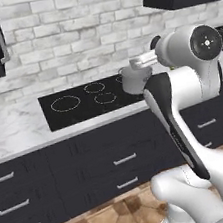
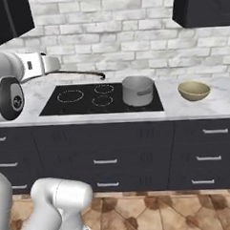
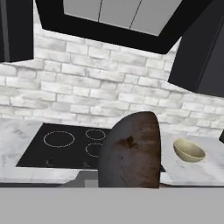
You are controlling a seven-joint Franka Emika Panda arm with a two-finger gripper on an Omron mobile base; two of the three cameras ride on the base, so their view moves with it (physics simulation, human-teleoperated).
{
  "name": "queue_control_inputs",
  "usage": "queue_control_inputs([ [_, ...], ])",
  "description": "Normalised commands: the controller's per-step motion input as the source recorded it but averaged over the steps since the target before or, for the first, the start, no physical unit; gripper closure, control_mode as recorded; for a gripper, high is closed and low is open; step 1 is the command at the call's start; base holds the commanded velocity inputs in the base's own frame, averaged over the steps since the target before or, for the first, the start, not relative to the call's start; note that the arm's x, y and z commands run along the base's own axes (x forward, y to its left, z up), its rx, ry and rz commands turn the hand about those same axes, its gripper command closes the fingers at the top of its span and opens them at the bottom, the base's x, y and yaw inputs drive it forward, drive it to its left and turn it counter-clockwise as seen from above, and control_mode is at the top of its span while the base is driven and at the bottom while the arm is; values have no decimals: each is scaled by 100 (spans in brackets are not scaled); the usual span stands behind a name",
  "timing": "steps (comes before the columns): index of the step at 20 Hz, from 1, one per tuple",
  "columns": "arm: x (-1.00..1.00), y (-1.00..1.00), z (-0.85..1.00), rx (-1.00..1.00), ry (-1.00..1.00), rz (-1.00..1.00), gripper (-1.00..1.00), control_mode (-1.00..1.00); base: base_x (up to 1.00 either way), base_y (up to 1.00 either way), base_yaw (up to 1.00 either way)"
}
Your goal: Open the cabinet and move the ladle to the pot. Then close the cabinet.
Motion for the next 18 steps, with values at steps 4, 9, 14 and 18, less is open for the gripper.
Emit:
queue_control_inputs([
  [4,0,0,0,0,0,0,100,100,96,-48,1],
  [9,0,0,0,0,0,0,100,100,100,-25,3],
  [14,0,0,0,0,0,0,100,100,100,0,8],
  [18,0,0,0,0,0,0,100,100,96,-8,15],
])
